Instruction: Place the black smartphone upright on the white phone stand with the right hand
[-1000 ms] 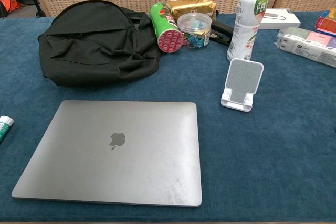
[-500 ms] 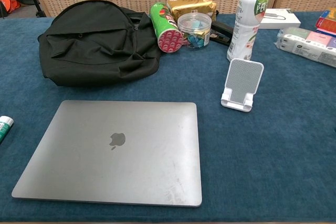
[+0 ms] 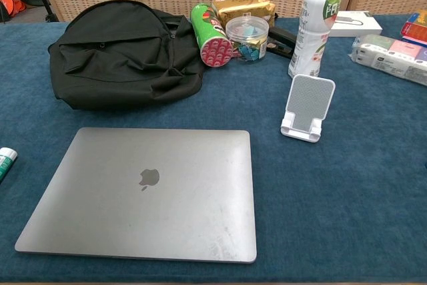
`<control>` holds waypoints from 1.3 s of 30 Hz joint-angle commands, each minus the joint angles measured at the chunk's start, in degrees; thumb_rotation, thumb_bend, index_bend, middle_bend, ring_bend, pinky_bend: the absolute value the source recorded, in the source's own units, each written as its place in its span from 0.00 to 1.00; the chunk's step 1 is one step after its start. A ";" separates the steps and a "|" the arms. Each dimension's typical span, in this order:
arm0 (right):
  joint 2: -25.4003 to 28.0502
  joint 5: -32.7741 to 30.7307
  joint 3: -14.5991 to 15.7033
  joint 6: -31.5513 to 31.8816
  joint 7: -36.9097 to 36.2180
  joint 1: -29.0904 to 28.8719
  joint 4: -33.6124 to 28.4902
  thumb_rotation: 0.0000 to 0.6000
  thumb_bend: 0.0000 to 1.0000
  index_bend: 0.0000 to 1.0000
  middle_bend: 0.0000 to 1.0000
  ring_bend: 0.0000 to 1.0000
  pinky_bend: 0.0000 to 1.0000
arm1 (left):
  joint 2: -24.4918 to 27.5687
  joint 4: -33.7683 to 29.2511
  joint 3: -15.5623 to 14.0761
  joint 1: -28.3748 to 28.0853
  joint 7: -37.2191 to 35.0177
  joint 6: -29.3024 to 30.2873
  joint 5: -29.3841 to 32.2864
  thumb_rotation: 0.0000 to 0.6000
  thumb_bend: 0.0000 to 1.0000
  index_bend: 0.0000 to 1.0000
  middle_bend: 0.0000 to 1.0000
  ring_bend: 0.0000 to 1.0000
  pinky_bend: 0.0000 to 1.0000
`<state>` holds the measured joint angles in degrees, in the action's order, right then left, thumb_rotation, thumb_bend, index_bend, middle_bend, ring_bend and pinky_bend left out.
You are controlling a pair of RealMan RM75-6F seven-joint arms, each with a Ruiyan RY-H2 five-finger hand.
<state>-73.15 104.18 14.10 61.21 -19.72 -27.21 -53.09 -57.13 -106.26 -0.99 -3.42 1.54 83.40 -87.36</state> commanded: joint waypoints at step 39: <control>6.01 -0.01 -10.69 18.33 18.37 -6.35 -13.22 1.00 0.41 0.46 0.45 0.37 0.42 | 0.88 0.18 -0.35 0.29 -2.11 0.51 -1.14 1.00 0.00 0.00 0.00 0.00 0.00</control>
<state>-75.18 105.32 7.98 83.34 -15.96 -28.40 -49.32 -56.36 -106.14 -1.31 -3.17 -0.38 83.81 -88.39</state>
